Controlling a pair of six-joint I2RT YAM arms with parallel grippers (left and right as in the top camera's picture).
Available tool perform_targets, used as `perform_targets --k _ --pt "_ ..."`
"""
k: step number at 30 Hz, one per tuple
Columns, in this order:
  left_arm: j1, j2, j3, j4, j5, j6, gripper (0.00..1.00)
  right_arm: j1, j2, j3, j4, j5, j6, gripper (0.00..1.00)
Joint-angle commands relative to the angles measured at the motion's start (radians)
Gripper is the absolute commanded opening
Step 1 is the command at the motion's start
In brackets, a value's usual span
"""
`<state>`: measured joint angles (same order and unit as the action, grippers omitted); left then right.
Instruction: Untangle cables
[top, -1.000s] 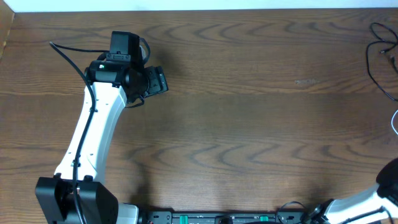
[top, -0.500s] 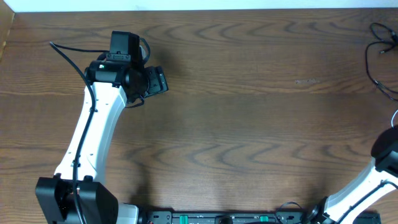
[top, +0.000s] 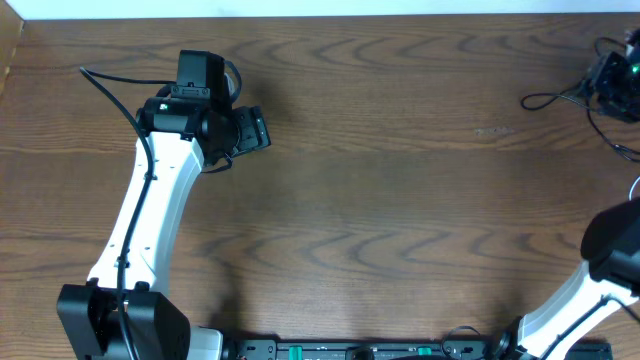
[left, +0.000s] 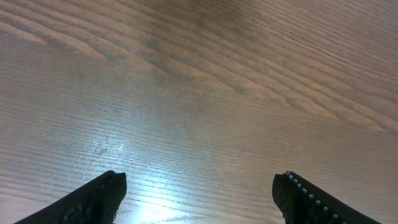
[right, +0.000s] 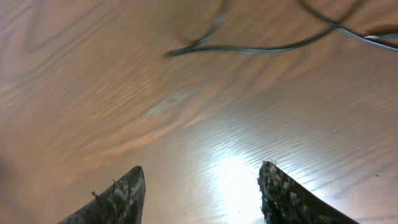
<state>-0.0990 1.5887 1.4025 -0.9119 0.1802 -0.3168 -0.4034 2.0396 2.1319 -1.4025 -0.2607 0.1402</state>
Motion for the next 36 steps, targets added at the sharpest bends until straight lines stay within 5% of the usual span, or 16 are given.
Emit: perform_targets --k 1,3,4,25,29,36 --pt "0.003 0.007 0.006 -0.004 -0.010 -0.002 0.81 0.084 -0.246 0.007 -0.126 -0.221 -0.193 0.59" --pt "0.003 0.007 0.006 -0.004 -0.010 -0.002 0.81 0.127 -0.337 0.007 -0.171 -0.219 -0.198 0.66" --pt "0.003 0.007 0.006 -0.004 -0.010 -0.002 0.81 0.151 -0.388 0.007 -0.198 -0.213 -0.197 0.99" --pt "0.003 0.007 0.006 -0.004 -0.010 -0.002 0.81 0.201 -0.930 -0.058 -0.276 -0.069 -0.232 0.99" --pt "0.003 0.007 0.006 -0.004 -0.010 -0.002 0.81 0.216 -1.046 -0.267 -0.093 0.000 -0.232 0.99" --pt "0.003 0.007 0.006 -0.004 -0.010 -0.002 0.81 0.331 -1.363 -1.046 0.647 0.076 -0.232 0.99"
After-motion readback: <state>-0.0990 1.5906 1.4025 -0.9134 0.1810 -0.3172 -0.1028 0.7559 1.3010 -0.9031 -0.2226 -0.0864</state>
